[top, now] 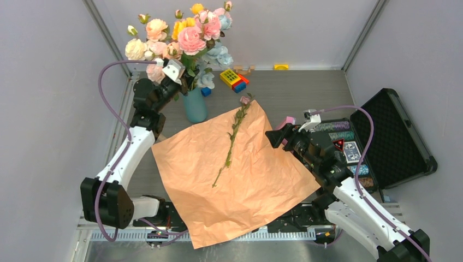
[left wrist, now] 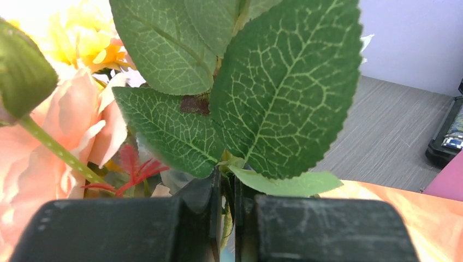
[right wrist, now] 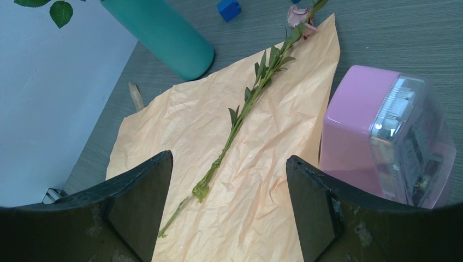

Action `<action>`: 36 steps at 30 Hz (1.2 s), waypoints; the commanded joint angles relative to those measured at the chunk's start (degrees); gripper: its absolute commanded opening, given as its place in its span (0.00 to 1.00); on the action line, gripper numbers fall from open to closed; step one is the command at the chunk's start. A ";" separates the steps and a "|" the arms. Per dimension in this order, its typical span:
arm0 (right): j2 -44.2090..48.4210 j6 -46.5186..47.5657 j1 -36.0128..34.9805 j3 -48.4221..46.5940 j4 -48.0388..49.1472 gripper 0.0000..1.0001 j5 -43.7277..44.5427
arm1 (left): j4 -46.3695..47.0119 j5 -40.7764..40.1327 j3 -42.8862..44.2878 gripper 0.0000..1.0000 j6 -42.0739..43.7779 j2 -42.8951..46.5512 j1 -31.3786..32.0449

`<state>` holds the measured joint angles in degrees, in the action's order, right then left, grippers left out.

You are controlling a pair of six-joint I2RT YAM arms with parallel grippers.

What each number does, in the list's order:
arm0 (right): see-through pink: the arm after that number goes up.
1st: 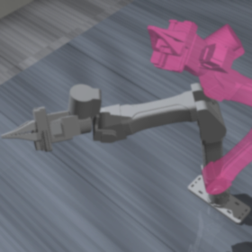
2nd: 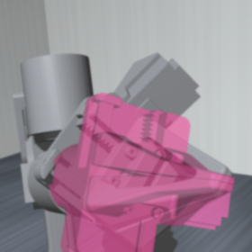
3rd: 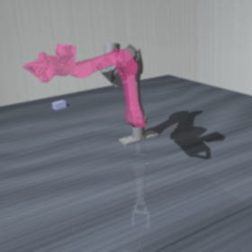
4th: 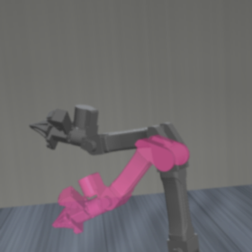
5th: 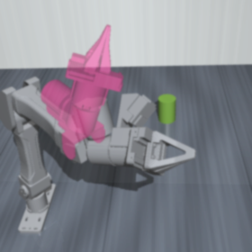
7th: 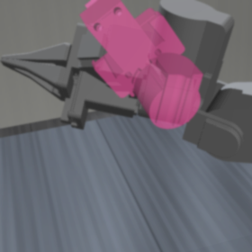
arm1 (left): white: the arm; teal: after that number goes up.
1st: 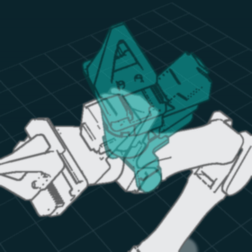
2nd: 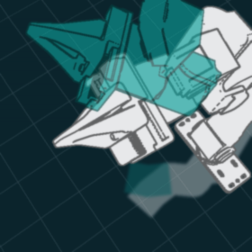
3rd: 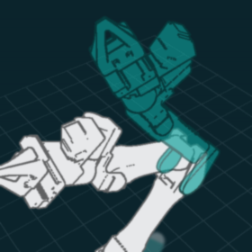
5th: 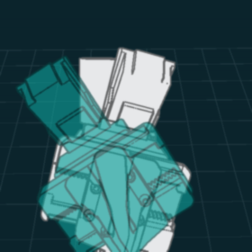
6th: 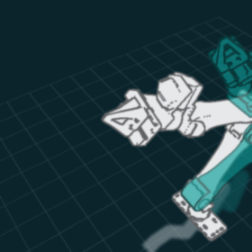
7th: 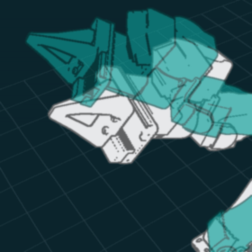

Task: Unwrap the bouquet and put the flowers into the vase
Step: Insert the fake flower into the vase.

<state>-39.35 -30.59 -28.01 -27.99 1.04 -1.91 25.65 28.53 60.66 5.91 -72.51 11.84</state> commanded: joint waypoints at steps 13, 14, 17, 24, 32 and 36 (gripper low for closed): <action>1.25 -0.10 0.24 -2.33 0.81 0.81 -0.76 | 1.51 0.29 -2.16 0.00 -3.84 -1.22 -1.55; 1.29 -0.07 0.24 -2.33 0.74 0.81 -0.74 | 1.44 0.35 -2.23 0.00 -3.88 -1.43 -1.55; 1.34 0.00 0.23 -2.37 0.64 0.81 -0.73 | 1.34 0.23 -2.60 0.00 -3.89 -1.58 -1.60; 1.47 -0.04 0.24 -2.32 0.56 0.81 -0.71 | -0.82 -0.05 -1.87 0.03 -3.68 -1.03 -1.64; 1.28 -0.06 0.23 -2.33 0.72 0.81 -1.45 | -2.77 -0.77 -1.08 0.26 -3.95 0.94 -1.60; 1.23 0.00 0.24 -2.25 0.84 0.81 -1.92 | -4.17 -0.36 -0.52 0.32 -4.51 1.55 -1.64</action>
<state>-38.87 -30.59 -28.01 -27.99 0.80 -2.72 22.39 28.51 58.74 2.50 -73.49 10.48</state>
